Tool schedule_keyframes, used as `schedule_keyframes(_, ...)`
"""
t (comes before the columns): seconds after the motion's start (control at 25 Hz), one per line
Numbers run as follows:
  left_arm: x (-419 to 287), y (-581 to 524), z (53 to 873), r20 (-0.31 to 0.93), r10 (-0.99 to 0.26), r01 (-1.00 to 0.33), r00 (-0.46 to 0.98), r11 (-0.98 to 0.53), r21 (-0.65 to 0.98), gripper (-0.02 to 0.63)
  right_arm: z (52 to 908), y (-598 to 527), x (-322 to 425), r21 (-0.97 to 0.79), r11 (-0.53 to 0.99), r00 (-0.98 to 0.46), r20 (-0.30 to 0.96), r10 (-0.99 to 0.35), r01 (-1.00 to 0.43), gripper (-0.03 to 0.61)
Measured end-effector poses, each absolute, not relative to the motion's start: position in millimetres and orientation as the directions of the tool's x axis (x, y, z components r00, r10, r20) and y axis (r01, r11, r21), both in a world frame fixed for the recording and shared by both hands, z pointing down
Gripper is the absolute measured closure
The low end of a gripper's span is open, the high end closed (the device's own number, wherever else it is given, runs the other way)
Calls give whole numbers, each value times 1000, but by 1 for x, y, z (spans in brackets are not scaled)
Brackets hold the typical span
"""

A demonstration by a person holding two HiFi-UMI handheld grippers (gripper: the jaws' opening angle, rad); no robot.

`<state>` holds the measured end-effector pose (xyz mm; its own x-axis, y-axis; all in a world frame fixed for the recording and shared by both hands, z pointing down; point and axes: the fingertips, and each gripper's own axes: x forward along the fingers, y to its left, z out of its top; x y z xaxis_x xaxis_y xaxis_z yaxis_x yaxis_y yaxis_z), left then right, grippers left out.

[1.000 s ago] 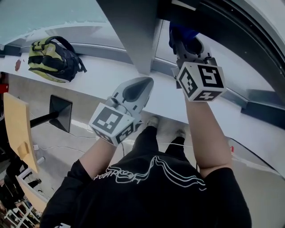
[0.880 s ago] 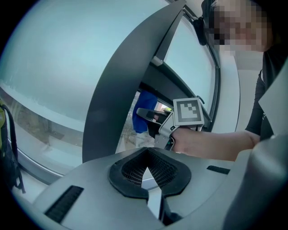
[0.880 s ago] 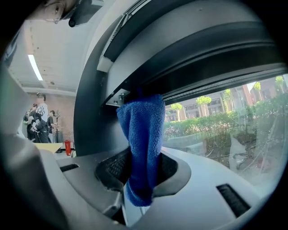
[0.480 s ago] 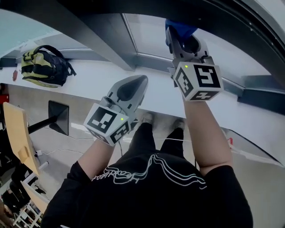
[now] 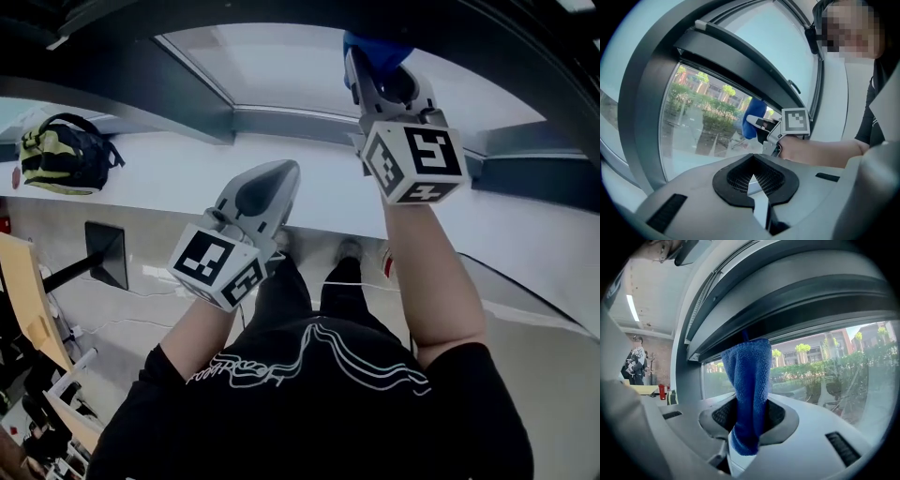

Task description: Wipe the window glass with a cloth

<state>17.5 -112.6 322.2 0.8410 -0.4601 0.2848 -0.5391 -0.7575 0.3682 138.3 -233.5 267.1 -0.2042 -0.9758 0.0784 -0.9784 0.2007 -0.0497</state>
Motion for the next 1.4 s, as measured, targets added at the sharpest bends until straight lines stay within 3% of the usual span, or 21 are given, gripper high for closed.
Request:
schedule_keyframes(0.88, 230, -42, 320, 283, -307, -397, 908, -845, 358, 609, 273, -140, 390, -8, 32, -33, 92, -995, -999, 485)
schedule_keyframes(1.4, 289, -16, 325, 309, -238, -343, 921, -872, 350, 609, 279, -63, 555, -14, -250, 249, 81, -965, -968, 486)
